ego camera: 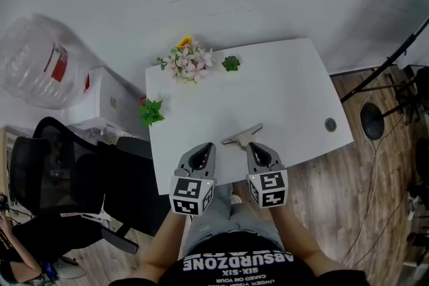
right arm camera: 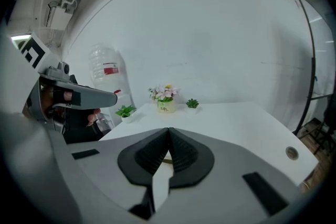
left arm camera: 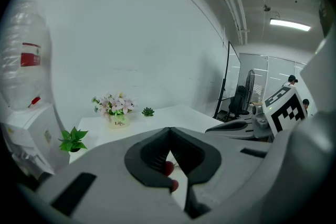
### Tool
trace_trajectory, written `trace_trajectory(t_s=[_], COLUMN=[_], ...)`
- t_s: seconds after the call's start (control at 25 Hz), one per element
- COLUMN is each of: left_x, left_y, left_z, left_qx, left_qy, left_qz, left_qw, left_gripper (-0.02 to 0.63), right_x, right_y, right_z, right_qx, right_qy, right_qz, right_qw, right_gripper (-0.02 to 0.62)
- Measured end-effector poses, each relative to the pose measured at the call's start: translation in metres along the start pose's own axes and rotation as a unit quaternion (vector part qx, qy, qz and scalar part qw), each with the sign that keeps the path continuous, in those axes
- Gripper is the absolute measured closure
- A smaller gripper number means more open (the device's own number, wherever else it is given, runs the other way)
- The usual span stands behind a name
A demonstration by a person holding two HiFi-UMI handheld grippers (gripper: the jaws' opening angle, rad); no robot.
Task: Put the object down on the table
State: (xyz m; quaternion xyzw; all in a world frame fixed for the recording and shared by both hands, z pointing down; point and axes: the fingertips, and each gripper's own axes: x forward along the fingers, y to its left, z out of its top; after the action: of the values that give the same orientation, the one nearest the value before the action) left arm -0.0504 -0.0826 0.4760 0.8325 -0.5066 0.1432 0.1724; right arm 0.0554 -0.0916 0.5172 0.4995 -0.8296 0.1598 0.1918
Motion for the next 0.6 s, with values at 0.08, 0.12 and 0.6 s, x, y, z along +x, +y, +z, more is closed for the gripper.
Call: trace_trajectory(t_s=[0.08, 0.12, 0.6], left_x=[-0.002, -0.003, -0.01], left_y=[-0.004, -0.006, -0.026], left_z=[-0.001, -0.001, -0.008], left_qx=[0.001, 0.001, 0.002], left_qy=[-0.001, -0.001, 0.0], left_qz=[-0.001, -0.002, -0.009], left_qw=[1.0, 1.0, 1.0], left_gripper=[0.609, 0.609, 0.609], right_x=[-0.005, -0.007, -0.028], right_y=[0.001, 0.001, 0.004], right_z=[0.0, 0.0, -0.003], right_qx=[0.004, 0.006, 0.003], right_qy=[-0.003, -0.003, -0.01], right_qz=[0.004, 0.005, 0.014], right_qw=[1.0, 1.0, 1.0], right_gripper=[0.596, 0.597, 0.597])
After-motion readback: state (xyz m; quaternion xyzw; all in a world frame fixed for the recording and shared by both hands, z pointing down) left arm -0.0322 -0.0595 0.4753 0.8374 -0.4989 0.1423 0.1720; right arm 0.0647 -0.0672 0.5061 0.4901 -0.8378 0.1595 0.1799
